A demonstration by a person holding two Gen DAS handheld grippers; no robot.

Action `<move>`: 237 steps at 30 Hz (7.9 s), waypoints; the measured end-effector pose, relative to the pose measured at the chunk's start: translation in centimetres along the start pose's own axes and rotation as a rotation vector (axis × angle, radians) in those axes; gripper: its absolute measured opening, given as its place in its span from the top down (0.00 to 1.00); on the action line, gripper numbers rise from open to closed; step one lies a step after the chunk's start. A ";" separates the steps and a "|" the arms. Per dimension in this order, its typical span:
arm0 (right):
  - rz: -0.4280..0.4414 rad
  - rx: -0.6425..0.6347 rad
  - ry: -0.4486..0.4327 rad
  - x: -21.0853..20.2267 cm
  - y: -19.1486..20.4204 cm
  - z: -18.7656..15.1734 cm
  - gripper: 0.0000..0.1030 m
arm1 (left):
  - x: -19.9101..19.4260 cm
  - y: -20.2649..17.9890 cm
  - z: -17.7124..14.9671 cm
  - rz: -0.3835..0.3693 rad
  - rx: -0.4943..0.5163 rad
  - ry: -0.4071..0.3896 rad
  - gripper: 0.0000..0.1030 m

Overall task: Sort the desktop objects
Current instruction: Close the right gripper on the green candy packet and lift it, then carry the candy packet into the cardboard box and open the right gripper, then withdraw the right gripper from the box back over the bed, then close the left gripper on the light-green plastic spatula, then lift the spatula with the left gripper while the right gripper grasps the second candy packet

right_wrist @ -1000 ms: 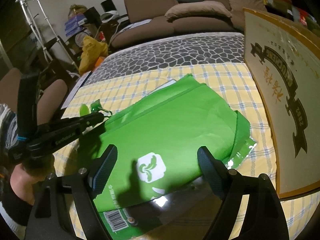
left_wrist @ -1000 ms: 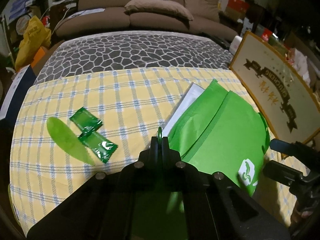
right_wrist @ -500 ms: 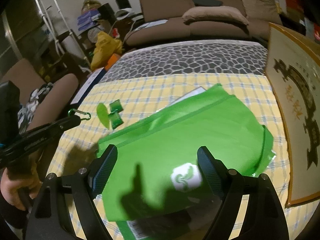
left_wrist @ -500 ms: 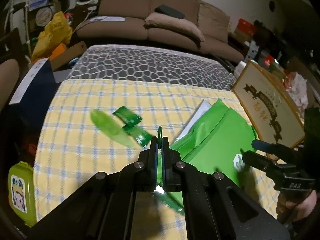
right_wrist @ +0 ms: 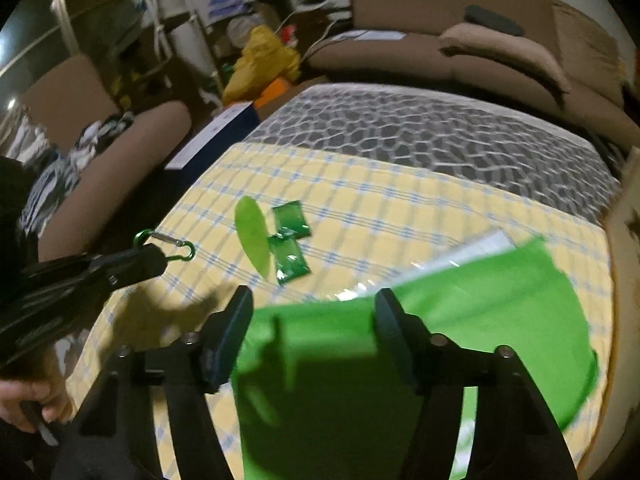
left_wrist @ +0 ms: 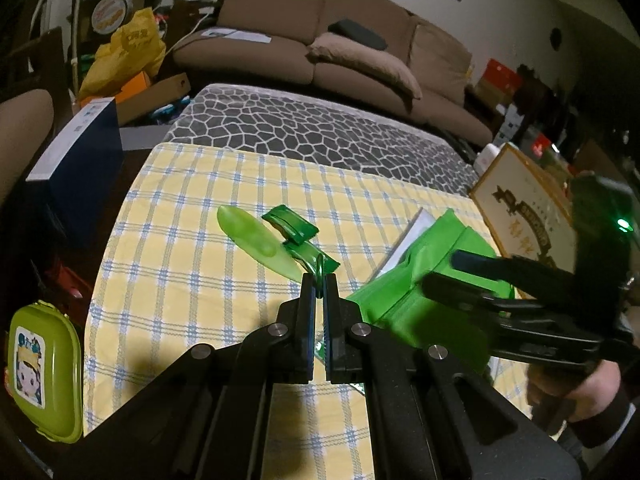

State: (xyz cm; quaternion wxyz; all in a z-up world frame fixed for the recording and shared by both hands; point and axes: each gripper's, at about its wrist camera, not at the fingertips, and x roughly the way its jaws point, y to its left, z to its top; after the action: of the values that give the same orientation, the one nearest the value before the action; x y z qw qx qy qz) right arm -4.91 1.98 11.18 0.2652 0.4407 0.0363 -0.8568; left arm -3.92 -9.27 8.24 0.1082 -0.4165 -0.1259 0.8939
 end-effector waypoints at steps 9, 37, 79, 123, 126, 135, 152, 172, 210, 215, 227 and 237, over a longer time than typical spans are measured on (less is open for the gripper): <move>0.032 -0.051 0.103 6.3 1.3 1.4 0.51 | -0.3 1.5 0.0 -0.014 -0.047 -0.004 0.97; 0.034 -0.078 0.054 3.2 1.0 1.7 0.77 | 0.5 1.1 0.0 -0.052 -0.059 0.002 0.97; -0.303 0.343 -0.305 -26.9 -23.8 -8.5 0.76 | 2.4 -34.2 3.2 -0.398 0.325 0.041 0.97; -0.320 0.442 -0.388 -30.3 -26.1 -10.0 0.21 | 2.5 -36.8 3.5 -0.364 0.310 0.042 0.25; -0.302 0.416 -0.387 -29.3 -24.4 -8.7 0.15 | 1.4 -33.3 3.7 -0.327 0.264 0.023 0.10; -0.301 0.317 -0.365 -25.8 -20.0 -5.8 0.02 | -1.5 -23.5 4.4 -0.243 0.134 -0.021 0.00; -0.266 0.161 -0.296 -20.1 -12.1 -2.1 0.01 | -4.7 -14.2 3.6 0.014 0.049 -0.091 0.00; -0.235 0.075 -0.188 -13.0 -6.9 -0.1 0.01 | -1.2 -4.7 1.8 0.134 -0.036 -0.040 0.00; -0.234 0.014 -0.062 -6.6 -5.5 -0.3 0.01 | 13.2 1.5 2.6 0.386 0.002 0.089 0.41; -0.234 0.017 -0.058 -6.5 -5.5 -0.2 0.01 | 12.2 1.7 2.6 0.336 -0.007 0.093 0.74; -0.187 0.040 -0.074 -6.5 -5.2 0.1 0.01 | 7.6 2.1 2.0 0.234 -0.052 0.080 0.74; -0.105 0.036 -0.041 -4.1 -3.5 0.3 0.02 | 2.6 2.8 0.6 0.158 -0.129 0.063 0.74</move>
State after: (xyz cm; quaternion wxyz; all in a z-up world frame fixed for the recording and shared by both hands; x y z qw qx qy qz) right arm -4.91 6.60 13.98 0.2125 0.4252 0.0387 -0.8789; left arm -6.25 -11.22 5.85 0.0142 -0.4591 -0.1466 0.8761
